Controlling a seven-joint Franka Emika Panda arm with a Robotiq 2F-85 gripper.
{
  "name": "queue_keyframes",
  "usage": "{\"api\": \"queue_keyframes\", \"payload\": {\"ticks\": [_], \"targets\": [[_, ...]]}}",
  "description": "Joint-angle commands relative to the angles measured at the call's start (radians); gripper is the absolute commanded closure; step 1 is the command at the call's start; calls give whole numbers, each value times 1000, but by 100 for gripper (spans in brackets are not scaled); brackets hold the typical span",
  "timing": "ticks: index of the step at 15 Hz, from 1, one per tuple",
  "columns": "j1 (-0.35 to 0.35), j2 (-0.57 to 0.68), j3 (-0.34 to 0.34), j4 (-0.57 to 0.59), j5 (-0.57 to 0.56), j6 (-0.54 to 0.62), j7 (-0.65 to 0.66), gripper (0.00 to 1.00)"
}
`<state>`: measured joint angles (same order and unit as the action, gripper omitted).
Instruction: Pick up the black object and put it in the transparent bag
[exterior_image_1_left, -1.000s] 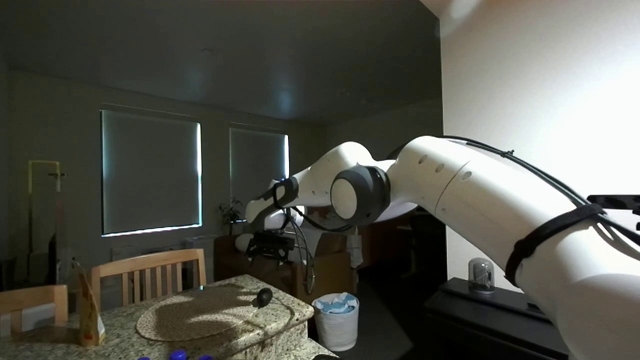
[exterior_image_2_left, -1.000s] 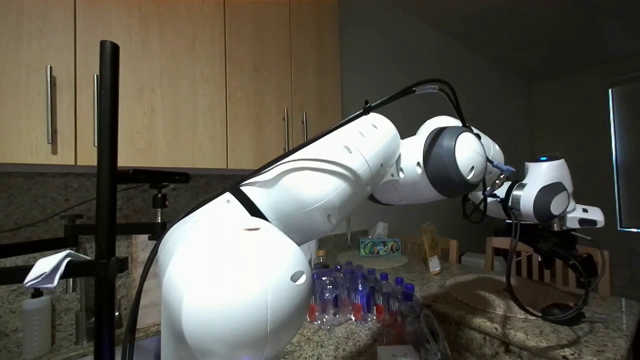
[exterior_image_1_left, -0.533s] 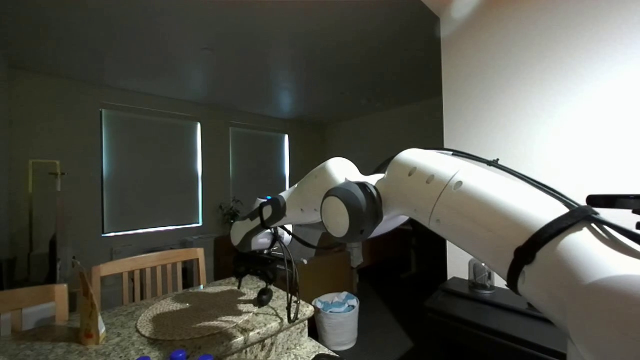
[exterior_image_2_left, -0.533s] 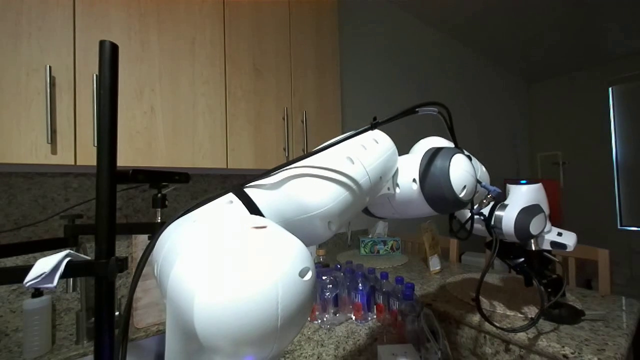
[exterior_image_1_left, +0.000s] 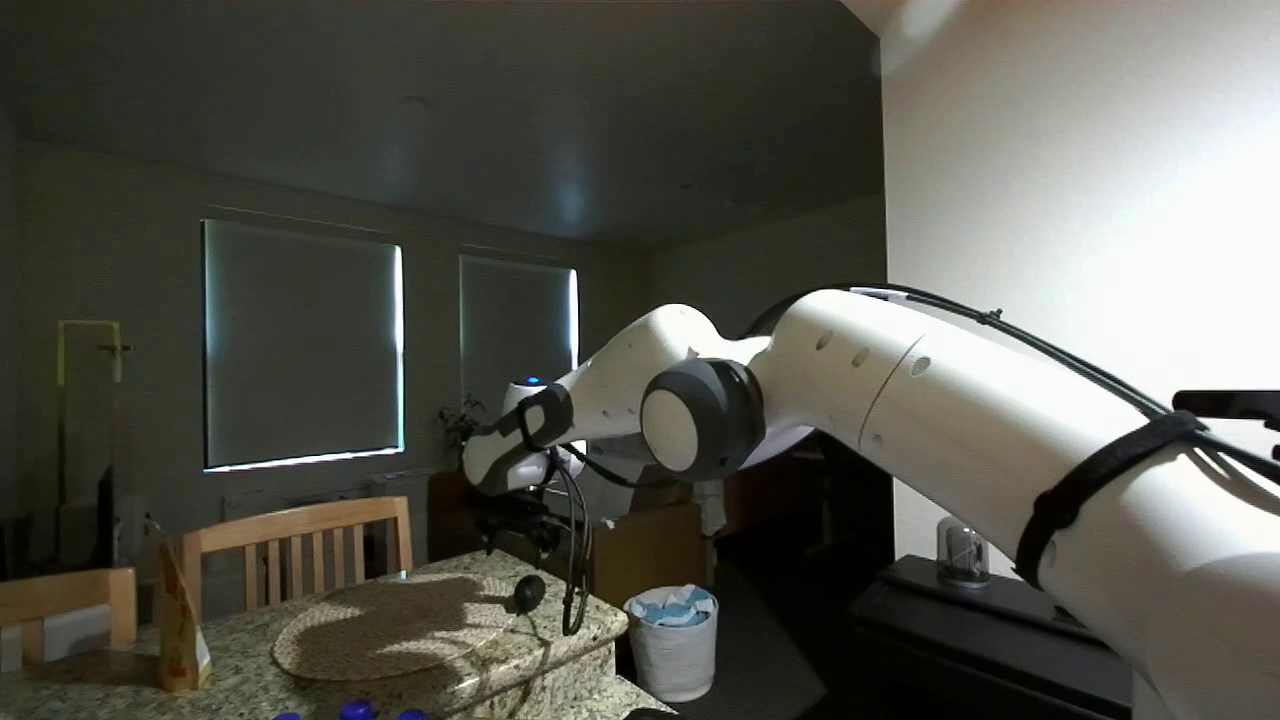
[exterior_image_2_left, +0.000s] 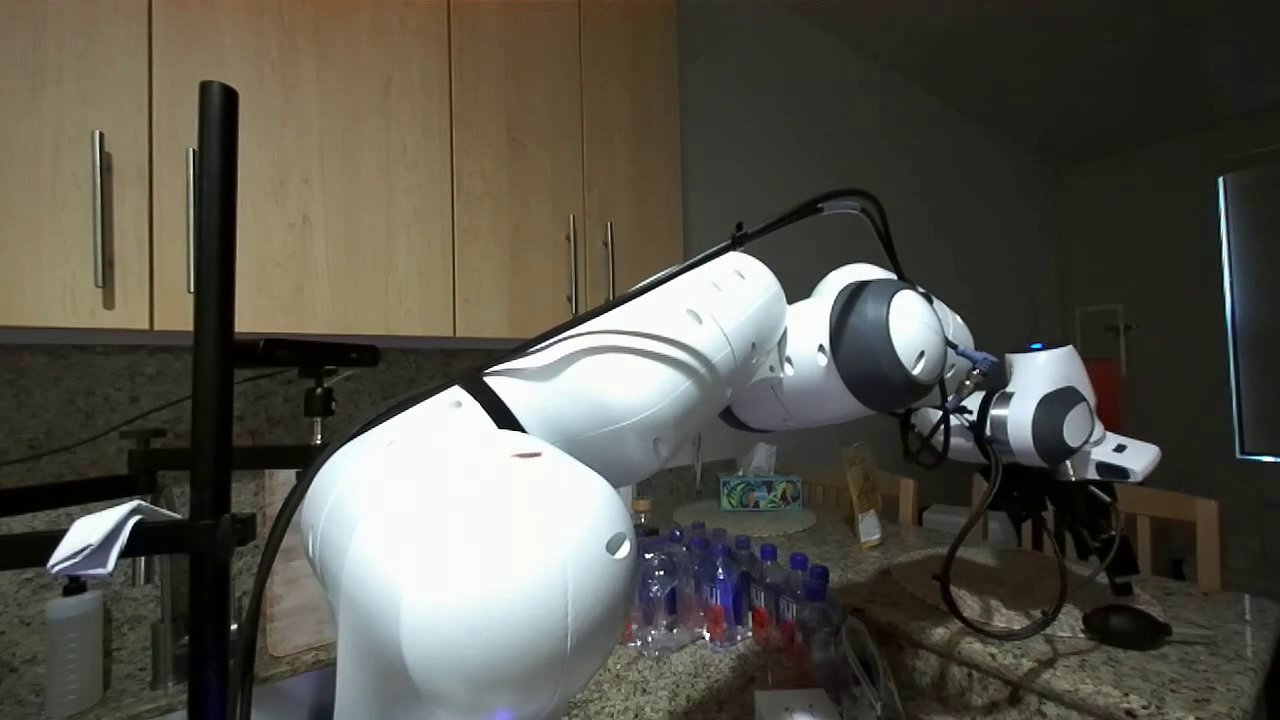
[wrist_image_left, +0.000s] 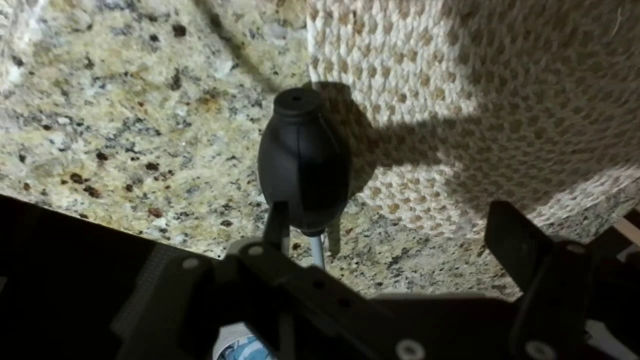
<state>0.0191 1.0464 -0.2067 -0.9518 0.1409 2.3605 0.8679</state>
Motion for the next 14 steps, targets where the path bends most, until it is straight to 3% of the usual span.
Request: {"api": "queue_keyframes", "payload": {"ticks": [1, 8, 14], "targets": [[4, -2, -7, -12, -38, -37, 84, 0], [-15, 17, 3, -5, -46, -133, 141, 0], [-1, 59, 7, 17, -78, -101, 114, 0]]}}
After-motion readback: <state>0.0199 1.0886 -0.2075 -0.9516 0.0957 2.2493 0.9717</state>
